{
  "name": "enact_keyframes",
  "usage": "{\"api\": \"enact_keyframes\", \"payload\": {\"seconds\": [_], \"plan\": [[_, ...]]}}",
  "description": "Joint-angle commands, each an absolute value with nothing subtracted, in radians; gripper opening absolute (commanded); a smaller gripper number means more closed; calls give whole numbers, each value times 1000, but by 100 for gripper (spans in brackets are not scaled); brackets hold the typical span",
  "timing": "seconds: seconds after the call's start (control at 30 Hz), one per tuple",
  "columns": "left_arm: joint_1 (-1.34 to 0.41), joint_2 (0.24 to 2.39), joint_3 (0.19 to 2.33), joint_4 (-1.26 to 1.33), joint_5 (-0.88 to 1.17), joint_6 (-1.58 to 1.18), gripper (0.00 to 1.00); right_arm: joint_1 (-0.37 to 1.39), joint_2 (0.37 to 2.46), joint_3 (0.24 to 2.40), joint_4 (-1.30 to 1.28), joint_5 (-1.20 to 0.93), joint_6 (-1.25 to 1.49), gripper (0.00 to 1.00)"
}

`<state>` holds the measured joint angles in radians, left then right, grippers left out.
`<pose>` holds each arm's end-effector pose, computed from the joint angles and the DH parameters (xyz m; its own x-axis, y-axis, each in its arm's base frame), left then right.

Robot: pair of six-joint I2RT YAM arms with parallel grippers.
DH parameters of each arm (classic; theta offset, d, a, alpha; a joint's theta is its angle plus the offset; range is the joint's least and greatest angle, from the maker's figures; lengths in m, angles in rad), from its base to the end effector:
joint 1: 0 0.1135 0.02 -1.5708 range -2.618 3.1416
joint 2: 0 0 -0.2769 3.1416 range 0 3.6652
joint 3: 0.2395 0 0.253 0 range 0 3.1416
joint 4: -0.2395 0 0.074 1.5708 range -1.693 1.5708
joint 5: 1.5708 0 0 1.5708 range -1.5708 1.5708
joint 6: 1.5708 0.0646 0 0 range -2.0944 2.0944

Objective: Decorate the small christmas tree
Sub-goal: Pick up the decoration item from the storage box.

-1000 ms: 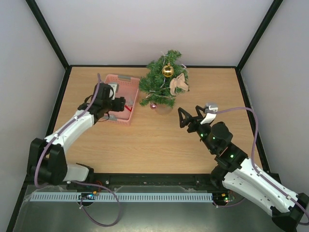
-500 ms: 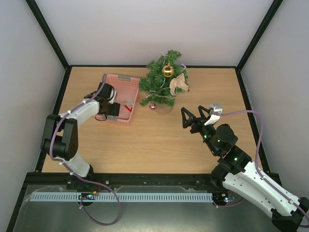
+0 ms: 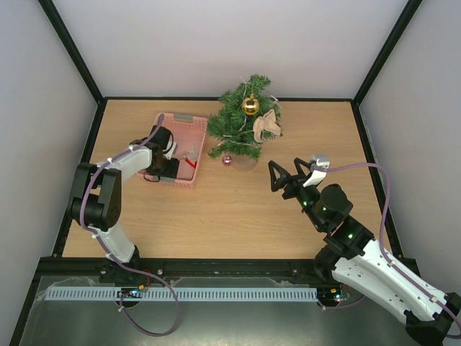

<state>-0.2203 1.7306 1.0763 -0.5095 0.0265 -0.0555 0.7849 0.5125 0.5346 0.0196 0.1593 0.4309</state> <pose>0.3416 -0.0783 0.1577 -0.9074 0.1464 -0.3939 0.1786 0.9828 -0.0463 0.1210 0.1063 0.3205 -0.2178 0.3653 -0.9050 -0.5445 0.7241 0.4233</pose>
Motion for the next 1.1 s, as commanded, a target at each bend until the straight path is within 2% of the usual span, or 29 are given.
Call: {"api": "enact_keyframes", "payload": {"seconds": [0.0,0.1,0.27,0.4,0.63,0.77,1.07], "plan": [[-241,1732,1094,-550,95,-52,51,782,509,564,6,153,434,98],[-251,1714,1085,-540,148,-58,46,781,511,574,2,149,435,98],[-268,1639,1054,-481,227,-64,45,782,508,577,-7,149,437,98],[-267,1578,1023,-440,169,-95,57,782,502,576,-19,150,446,98],[-268,1598,1013,-498,37,-98,58,782,490,567,-13,149,455,98],[-265,1612,1012,-529,48,-74,64,782,499,568,-12,147,446,98],[-267,1677,1018,-545,36,-59,65,782,520,587,-15,136,438,98]]}}
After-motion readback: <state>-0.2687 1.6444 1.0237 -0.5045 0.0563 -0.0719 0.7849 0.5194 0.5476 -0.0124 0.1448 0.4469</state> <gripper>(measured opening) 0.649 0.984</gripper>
